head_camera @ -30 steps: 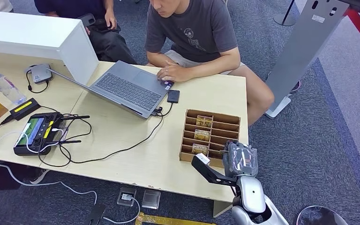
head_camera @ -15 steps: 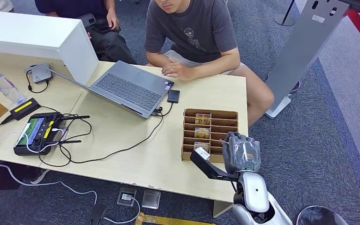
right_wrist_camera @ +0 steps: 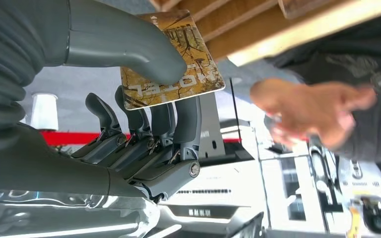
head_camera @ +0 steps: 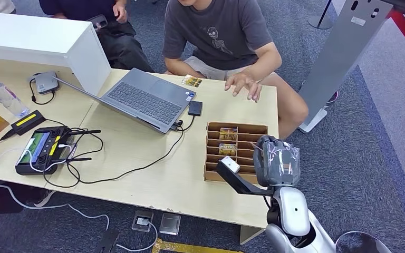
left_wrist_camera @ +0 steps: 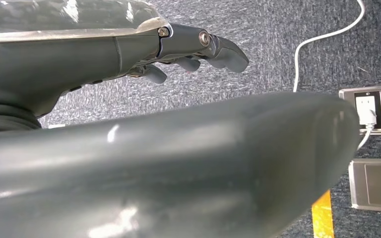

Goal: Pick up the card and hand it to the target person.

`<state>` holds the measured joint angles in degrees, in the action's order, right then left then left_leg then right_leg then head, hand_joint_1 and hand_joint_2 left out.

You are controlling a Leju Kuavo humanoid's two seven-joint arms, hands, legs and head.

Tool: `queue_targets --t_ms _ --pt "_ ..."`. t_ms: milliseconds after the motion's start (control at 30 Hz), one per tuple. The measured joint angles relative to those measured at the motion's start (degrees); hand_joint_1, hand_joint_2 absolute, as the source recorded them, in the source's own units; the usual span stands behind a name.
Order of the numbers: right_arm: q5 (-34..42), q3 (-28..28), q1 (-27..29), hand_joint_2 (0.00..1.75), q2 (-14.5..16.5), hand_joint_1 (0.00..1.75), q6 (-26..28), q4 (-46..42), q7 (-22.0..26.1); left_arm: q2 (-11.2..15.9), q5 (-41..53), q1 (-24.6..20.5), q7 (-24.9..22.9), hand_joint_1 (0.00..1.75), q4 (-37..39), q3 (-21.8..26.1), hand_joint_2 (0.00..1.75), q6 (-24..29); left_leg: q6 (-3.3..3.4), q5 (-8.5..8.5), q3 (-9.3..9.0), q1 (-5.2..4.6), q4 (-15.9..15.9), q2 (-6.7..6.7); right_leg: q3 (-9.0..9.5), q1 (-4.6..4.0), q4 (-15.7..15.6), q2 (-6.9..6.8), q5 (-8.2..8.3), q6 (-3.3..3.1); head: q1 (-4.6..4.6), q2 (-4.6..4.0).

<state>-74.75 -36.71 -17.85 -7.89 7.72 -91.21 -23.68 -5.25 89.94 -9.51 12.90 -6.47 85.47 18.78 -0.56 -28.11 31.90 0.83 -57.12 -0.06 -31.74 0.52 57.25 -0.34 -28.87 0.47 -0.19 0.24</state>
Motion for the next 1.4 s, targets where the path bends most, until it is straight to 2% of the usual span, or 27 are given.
queue_targets --t_ms 500,1067,1100,1200,1233,1400 --pt "2.53 1.25 -9.67 1.75 -0.03 1.44 7.04 -1.36 6.24 0.0 0.0 -0.02 0.07 0.0 0.0 0.27 0.0 0.43 0.0 0.0 0.03 0.0 0.0 -0.01 0.0 0.0 0.01 0.0 0.0 0.0 -0.01 0.0" --pt "8.13 0.08 -18.42 1.75 3.79 1.38 10.53 12.03 10.9 0.01 0.0 -0.09 0.59 0.0 0.0 0.27 0.0 0.43 0.0 0.0 0.05 0.0 0.0 -0.03 -0.01 0.0 0.01 -0.02 0.0 0.0 0.0 0.0" --pt "8.19 -0.11 -18.77 1.75 4.04 1.31 10.65 13.13 10.97 0.02 0.0 -0.11 0.59 0.0 0.0 0.27 0.0 0.43 0.0 0.0 0.05 0.0 0.0 -0.03 -0.01 0.0 0.01 -0.02 0.0 0.0 -0.01 0.0" --pt "8.79 -0.71 -19.44 1.75 4.74 0.31 10.79 15.57 11.13 0.07 0.0 -0.11 0.59 0.0 0.0 0.27 0.0 0.51 0.0 0.0 0.06 0.0 0.0 -0.03 -0.01 0.0 0.02 -0.03 0.0 0.0 -0.01 0.0" --pt "9.14 -0.86 -19.63 1.75 5.01 0.02 10.79 16.34 11.23 0.07 0.0 -0.11 0.59 0.0 0.0 0.27 0.0 0.55 0.0 0.0 0.06 0.0 0.0 -0.03 -0.02 0.0 0.02 -0.03 0.0 0.0 -0.02 0.0" --pt "10.49 -1.43 -20.26 1.75 6.26 0.0 10.97 19.58 11.94 0.09 0.0 -0.12 0.44 0.0 0.0 0.27 0.0 0.73 0.0 0.0 0.08 0.0 0.0 -0.03 -0.03 0.0 0.02 -0.03 0.0 0.0 -0.02 0.0"
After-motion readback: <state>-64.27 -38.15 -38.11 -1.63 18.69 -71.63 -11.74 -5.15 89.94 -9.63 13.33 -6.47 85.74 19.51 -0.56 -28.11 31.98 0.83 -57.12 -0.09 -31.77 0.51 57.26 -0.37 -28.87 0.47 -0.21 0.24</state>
